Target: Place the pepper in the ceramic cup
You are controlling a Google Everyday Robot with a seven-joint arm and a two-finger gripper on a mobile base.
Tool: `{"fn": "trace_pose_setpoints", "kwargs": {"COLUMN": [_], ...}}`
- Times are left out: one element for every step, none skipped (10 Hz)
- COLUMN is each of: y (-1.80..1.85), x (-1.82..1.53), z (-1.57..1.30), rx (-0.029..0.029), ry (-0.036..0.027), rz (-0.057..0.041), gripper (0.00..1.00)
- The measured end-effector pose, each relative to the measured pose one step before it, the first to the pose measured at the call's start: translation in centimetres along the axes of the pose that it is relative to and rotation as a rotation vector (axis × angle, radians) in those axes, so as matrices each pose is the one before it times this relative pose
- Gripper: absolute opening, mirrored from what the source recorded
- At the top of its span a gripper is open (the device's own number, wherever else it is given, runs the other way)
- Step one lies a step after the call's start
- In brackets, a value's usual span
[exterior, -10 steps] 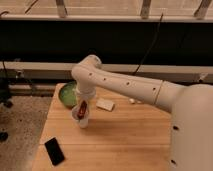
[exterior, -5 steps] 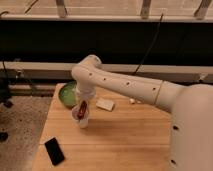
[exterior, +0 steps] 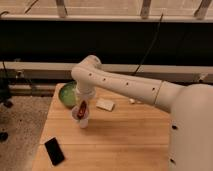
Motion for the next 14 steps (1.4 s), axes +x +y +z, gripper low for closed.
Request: {"fn": "trace_pose_setpoints", "kwargs": {"y": [-0.005, 0.064, -0.086, -0.937, -1.288, -0.546, -0.159, -0.116, -0.205, 0.158, 0.317, 0.275, 0.241, 0.185], "x": [-0.012, -0.031, -0.192, -0.824, -0.728, -0.367, -0.355, -0.307, -0.124, 0.056, 0.142, 0.104, 0.097, 0.119], "z": [0.073, 0.017, -0.113, -0.084, 0.016, -0.03, 0.025, 0.045, 0.052, -0.043, -0.353, -0.314, -0.252, -0.46], "rx": [-0.00016, -0.00489, -0.01407, -0.01446, -0.01188, -0.00341, -0.00458, -0.00238, 0.00315, 0.00109, 0.00704, 0.00452, 0.00253, 0.00427], "ry": [0.00012, 0.00381, 0.01625, 0.01862, 0.01919, 0.00997, 0.00879, 0.0078, 0.00423, 0.00554, 0.00967, 0.00504, 0.00376, 0.00288], "rz": [-0.00076, -0.00401, -0.01634, -0.03473, -0.03327, -0.01722, -0.01583, -0.01422, -0.00801, -0.00018, 0.00119, 0.00286, 0.00282, 0.00327], "gripper": [0.04, 0.13, 0.2, 0.23, 0.21, 0.22, 0.28, 0.4, 0.5, 0.58, 0.71, 0.78, 0.8, 0.8]}}
